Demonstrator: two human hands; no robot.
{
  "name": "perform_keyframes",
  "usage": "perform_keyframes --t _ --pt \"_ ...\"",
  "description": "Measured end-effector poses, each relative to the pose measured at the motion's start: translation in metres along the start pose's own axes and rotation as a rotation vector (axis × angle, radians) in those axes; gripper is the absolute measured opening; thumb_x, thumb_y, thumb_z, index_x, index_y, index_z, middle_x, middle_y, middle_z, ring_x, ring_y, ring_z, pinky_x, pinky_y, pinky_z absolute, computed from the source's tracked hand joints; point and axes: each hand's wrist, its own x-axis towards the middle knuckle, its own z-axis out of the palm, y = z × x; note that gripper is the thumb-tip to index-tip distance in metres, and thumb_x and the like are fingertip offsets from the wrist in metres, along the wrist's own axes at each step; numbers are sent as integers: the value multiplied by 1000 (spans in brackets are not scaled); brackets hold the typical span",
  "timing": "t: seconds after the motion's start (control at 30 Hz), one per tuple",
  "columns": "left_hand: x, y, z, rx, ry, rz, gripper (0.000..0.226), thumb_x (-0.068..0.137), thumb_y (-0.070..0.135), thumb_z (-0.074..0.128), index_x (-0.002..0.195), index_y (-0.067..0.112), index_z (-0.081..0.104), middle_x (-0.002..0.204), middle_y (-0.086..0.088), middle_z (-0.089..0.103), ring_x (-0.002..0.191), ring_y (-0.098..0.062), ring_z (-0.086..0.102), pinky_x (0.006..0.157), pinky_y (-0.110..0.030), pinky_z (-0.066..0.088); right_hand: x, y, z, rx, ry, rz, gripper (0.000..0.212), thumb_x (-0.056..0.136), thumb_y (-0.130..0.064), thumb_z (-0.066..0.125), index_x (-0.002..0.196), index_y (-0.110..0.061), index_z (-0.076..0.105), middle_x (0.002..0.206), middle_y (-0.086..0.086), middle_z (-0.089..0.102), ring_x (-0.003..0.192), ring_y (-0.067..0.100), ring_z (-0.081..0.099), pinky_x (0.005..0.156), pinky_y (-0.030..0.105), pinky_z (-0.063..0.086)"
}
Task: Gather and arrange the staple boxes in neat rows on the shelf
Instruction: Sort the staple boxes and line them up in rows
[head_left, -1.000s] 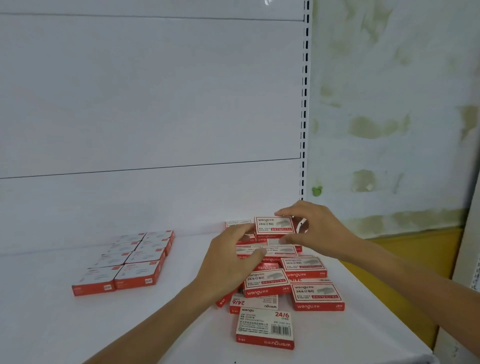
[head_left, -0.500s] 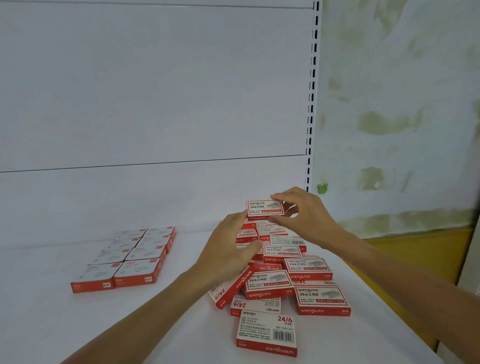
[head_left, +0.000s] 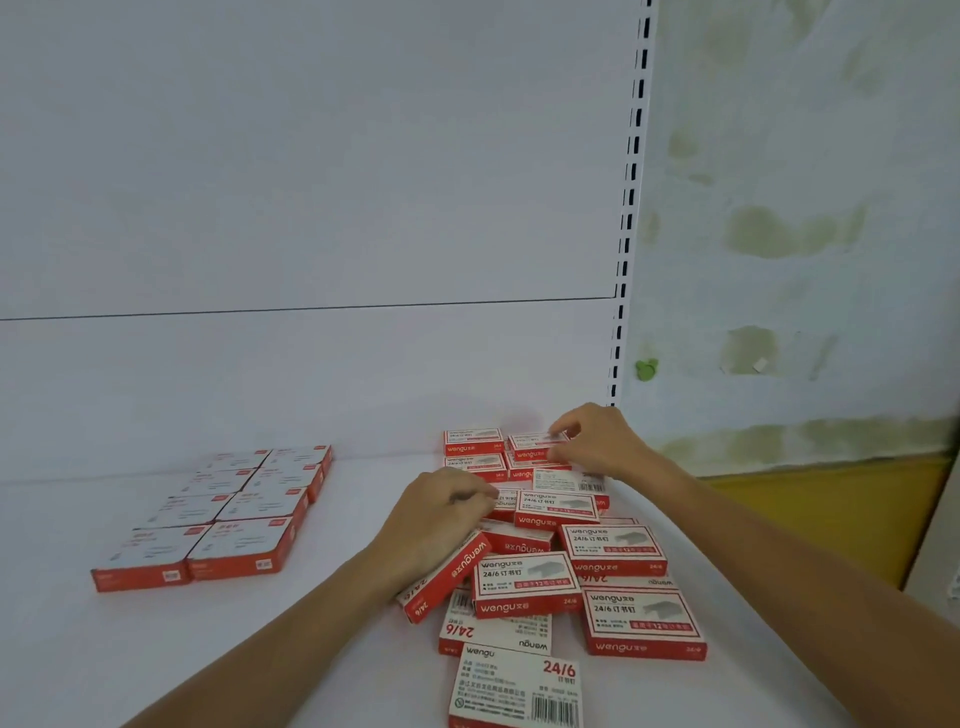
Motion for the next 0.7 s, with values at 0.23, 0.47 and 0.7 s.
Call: perform_keyframes --t 0.23,0.47,0.7 --pt "4 -3 2 -13 7 12 25 92 26 49 111 21 65 117 9 60 83 9 49 70 -3 31 17 0 10 27 -3 -37 38 81 -21 67 117 -10 63 122 9 61 93 14 57 66 11 38" --pt "5 -2 2 -5 20 16 26 92 26 49 112 21 65 120 9 59 85 5 48 71 -3 31 24 -1 13 45 15 -17 34 76 -18 72 109 -10 66 116 8 64 88 12 55 70 17 40" --pt "-1 5 -3 -74 30 -26 25 93 32 47 97 20 68 85 20 56 71 8 54 60 -4 40 12 -3 10 21 -14 -22 43 84 -24 64 124 -12 56 128 11 57 108 22 59 78 21 40"
